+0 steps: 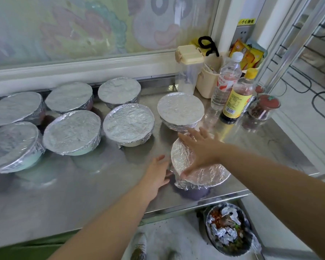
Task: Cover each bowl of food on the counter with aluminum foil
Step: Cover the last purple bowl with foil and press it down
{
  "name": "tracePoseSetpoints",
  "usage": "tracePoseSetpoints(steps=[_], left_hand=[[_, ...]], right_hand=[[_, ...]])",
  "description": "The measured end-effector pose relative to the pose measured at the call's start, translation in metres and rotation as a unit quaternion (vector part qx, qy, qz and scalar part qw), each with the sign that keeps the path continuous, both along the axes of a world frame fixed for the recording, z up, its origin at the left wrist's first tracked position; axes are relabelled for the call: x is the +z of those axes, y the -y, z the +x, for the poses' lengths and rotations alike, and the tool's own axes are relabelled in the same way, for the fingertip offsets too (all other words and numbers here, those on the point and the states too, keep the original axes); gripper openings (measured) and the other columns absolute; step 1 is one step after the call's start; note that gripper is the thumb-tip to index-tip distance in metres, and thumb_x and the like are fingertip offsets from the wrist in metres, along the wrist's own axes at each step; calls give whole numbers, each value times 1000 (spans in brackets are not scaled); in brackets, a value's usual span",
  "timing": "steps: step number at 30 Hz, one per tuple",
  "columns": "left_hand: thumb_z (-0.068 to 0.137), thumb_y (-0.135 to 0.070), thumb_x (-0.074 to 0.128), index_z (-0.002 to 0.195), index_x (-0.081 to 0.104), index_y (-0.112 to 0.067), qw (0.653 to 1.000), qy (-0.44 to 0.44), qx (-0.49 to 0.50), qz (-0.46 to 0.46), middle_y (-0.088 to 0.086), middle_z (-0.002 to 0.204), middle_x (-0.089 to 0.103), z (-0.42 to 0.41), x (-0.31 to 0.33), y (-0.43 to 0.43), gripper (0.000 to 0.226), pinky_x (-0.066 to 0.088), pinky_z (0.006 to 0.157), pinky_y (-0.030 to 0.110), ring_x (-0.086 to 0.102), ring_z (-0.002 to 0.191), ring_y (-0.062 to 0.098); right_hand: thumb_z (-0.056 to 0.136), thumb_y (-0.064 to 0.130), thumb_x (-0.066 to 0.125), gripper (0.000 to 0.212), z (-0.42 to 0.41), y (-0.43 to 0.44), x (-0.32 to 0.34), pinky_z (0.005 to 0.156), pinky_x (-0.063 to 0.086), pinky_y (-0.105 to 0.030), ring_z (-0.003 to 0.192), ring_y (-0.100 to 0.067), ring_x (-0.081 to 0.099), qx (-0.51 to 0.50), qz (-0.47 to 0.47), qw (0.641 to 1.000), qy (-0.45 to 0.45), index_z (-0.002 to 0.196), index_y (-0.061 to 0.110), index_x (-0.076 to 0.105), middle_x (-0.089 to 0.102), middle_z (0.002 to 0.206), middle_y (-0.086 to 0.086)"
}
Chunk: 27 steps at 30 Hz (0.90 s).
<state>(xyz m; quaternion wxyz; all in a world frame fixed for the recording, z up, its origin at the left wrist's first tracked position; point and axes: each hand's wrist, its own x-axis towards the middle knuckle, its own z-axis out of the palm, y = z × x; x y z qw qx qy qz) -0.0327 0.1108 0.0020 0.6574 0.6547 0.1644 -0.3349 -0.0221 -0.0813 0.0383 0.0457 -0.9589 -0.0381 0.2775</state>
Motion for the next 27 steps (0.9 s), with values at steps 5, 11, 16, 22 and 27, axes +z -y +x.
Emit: tracePoseSetpoints(steps=[5,11,16,22,27], left_hand=[[103,-19,49,121,56,-17,990,-85,19,-108,12,113,69,-4,-9,-8,20,49,96,41,67,96,25],[95,3,47,121,53,-22,978,-83,8,-189,4,92,70,-8,-17,-23,36,43,107,43,65,92,21],[88,8,61,123,58,-16,989,-11,-48,-143,3,99,68,-7,-18,-25,42,44,100,32,63,101,17],[88,7,65,115,63,0,987,105,-94,-72,10,97,72,3,-26,-29,28,55,79,19,68,82,13],[87,-3,73,98,70,-7,961,207,-180,35,7,91,74,16,-19,-28,12,50,76,17,65,82,13]], right_hand=[[46,97,63,147,-4,-4,-2,111,-6,-80,148,-39,-30,-30,3,999,-11,152,47,-25,-33,163,4],[45,98,62,147,-5,-3,-3,110,-8,-80,147,-39,-32,-36,12,999,-13,151,48,-26,-34,162,4],[42,98,60,148,-4,-4,-3,108,-11,-80,146,-38,-34,-37,16,999,-15,151,48,-26,-36,161,4],[39,99,58,149,-4,-3,-3,108,-11,-80,146,-39,-33,-35,14,999,-19,152,47,-26,-37,161,4],[39,100,56,150,-3,-3,-4,109,-9,-79,147,-38,-33,-34,9,999,-21,151,47,-27,-37,161,4]])
